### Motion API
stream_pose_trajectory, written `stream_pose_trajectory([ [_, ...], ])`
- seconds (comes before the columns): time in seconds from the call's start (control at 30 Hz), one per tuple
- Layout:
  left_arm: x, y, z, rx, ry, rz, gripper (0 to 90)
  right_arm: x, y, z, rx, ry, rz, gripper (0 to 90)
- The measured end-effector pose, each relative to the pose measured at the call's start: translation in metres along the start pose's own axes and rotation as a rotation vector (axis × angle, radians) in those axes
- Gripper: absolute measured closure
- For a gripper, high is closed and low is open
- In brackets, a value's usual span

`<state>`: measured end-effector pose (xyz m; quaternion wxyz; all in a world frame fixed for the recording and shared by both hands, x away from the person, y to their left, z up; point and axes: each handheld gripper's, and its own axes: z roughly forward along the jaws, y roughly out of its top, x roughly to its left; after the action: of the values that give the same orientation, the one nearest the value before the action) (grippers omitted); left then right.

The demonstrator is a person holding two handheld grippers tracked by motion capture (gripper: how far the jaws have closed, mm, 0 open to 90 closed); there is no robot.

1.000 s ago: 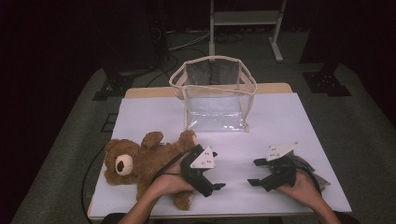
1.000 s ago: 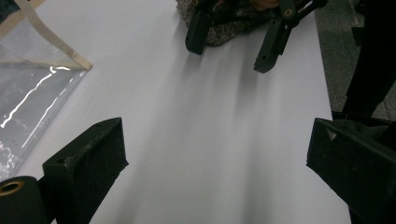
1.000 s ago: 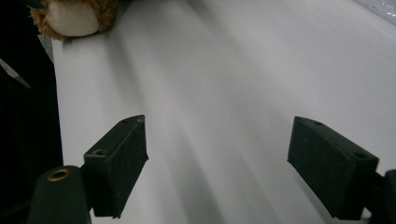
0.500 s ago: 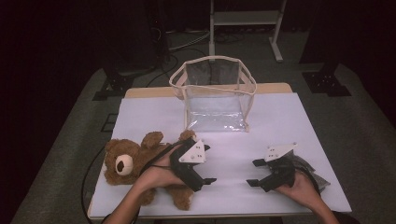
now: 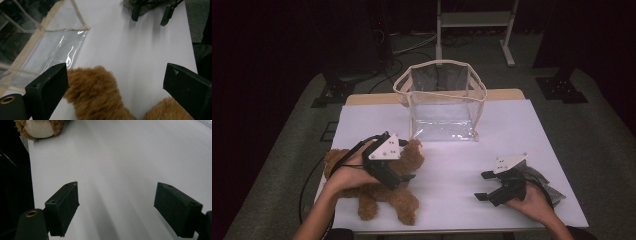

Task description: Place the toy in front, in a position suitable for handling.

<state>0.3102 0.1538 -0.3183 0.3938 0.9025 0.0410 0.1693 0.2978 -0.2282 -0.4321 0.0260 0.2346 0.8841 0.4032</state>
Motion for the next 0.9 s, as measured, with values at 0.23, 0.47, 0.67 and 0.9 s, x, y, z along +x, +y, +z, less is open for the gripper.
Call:
stream_pose_trajectory([
  [0.23,0.01,-0.015,-0.017,0.03,0.038,-0.003,5.7,0.001,0.001,0.003,0.008,0.007,-0.003,18.3],
  [0.47,0.019,-0.028,-0.026,0.05,0.053,-0.011,6.1,0.002,0.002,0.005,0.01,0.014,-0.009,18.3],
  [0.67,0.029,-0.04,-0.031,0.072,0.064,-0.039,11.2,0.004,0.004,0.007,0.007,0.036,-0.016,18.3],
  [0.9,0.039,-0.052,-0.033,0.097,0.082,-0.077,13.4,0.012,0.014,0.012,-0.006,0.081,-0.041,18.3],
])
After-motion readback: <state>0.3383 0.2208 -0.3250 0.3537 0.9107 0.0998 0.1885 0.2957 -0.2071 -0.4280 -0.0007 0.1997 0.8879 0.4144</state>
